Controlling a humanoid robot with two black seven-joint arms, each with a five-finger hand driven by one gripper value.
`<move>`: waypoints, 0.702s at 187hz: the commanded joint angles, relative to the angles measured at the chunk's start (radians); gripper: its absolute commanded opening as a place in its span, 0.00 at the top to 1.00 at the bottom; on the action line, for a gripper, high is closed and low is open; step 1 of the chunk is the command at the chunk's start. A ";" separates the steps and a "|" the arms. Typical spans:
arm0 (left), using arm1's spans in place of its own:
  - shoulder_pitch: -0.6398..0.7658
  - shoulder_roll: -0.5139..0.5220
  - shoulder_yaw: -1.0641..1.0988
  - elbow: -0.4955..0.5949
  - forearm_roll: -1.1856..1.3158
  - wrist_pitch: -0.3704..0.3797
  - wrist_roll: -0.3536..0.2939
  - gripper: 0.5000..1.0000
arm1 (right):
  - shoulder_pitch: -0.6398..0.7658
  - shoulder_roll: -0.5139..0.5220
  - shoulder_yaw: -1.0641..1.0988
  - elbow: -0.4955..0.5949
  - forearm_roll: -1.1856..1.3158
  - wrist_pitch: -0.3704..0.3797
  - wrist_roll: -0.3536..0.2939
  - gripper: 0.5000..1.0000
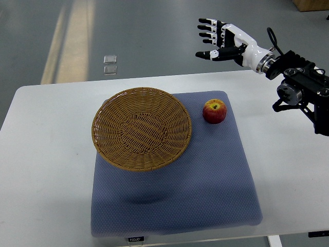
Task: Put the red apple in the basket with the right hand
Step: 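Swing the right hand over and down toward the red apple, then close the right hand fingers around the red apple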
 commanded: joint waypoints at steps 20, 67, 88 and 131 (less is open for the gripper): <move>0.000 0.000 0.000 0.000 0.000 0.000 -0.001 0.00 | 0.020 -0.056 -0.066 0.063 -0.409 0.094 0.006 0.15; 0.000 0.000 0.000 0.000 0.000 0.000 0.001 0.00 | 0.025 -0.052 -0.113 0.060 -0.713 0.049 0.012 0.15; 0.000 0.000 0.000 0.000 0.000 0.000 -0.001 0.00 | 0.026 -0.044 -0.162 0.060 -0.758 0.016 0.009 0.15; 0.000 0.000 0.000 0.000 0.000 0.000 0.001 0.00 | 0.038 -0.033 -0.248 0.045 -0.776 -0.069 0.005 0.15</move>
